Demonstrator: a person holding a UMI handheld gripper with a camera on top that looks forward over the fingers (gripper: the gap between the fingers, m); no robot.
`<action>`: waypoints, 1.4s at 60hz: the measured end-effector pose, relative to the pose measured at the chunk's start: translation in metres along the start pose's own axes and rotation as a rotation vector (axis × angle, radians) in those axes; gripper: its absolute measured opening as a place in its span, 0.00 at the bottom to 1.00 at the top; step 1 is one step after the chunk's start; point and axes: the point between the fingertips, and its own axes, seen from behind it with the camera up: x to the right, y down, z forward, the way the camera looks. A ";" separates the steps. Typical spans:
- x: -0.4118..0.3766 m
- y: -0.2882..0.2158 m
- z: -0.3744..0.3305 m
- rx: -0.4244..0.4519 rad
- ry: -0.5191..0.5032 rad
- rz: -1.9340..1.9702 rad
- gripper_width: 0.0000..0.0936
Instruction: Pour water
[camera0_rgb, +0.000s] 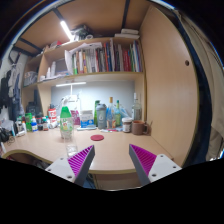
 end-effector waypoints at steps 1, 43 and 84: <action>-0.001 -0.002 -0.001 0.002 0.002 0.000 0.84; -0.076 0.019 0.005 -0.008 -0.146 -0.033 0.84; -0.199 -0.012 0.210 0.110 -0.069 -0.089 0.63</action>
